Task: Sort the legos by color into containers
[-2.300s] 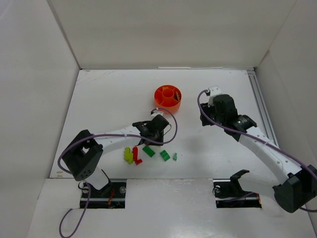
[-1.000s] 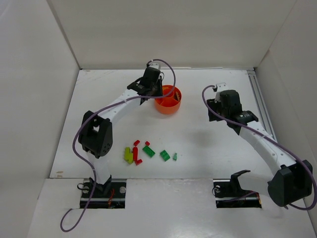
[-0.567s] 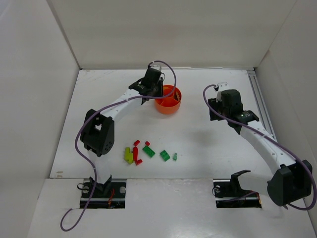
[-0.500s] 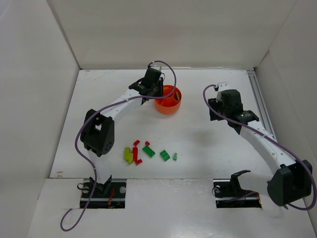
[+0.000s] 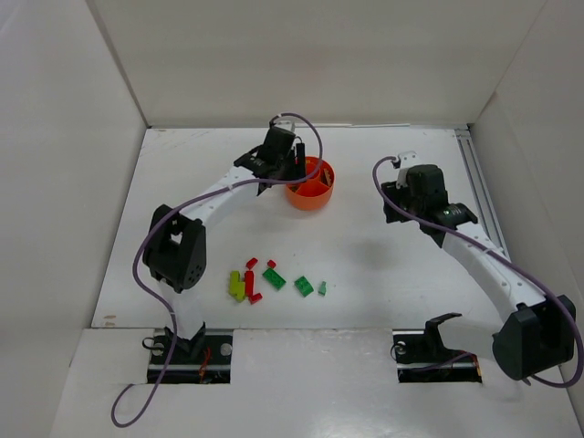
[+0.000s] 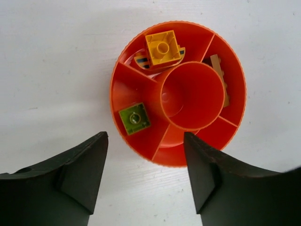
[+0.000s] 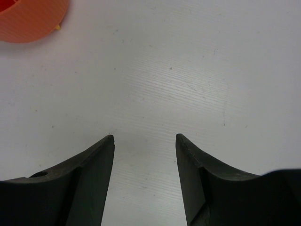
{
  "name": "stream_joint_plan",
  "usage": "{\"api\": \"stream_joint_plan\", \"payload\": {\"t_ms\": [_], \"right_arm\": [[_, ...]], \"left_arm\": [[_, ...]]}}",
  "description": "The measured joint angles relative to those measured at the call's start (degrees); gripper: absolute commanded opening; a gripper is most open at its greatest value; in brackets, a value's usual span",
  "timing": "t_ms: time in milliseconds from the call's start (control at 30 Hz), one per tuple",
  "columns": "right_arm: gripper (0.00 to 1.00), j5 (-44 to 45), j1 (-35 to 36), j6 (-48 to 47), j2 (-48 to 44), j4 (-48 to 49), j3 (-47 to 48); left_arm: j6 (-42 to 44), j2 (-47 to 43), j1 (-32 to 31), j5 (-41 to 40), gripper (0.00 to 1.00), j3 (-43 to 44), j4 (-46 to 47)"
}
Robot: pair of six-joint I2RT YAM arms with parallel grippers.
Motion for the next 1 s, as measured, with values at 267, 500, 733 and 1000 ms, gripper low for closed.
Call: {"api": "stream_joint_plan", "payload": {"t_ms": [267, 500, 733, 1000], "right_arm": [[0.63, -0.66, 6.91, -2.23, -2.08, 0.22, 0.00], [0.63, 0.61, 26.69, -4.13, -0.02, 1.77, 0.74], [0.63, 1.81, 44.22, -4.92, 9.62, 6.54, 4.63], [0.60, -0.72, 58.21, -3.23, 24.26, 15.30, 11.67]], "left_arm": [[-4.24, -16.87, 0.37, -1.81, 1.00, -13.07, -0.37], [-14.29, -35.04, 0.81, -5.90, 1.00, -27.43, -5.70], [-27.47, -50.14, 2.75, -10.84, 1.00, -34.99, -18.99], [-39.58, -63.41, 4.11, -16.90, 1.00, -35.10, -30.69]]}}
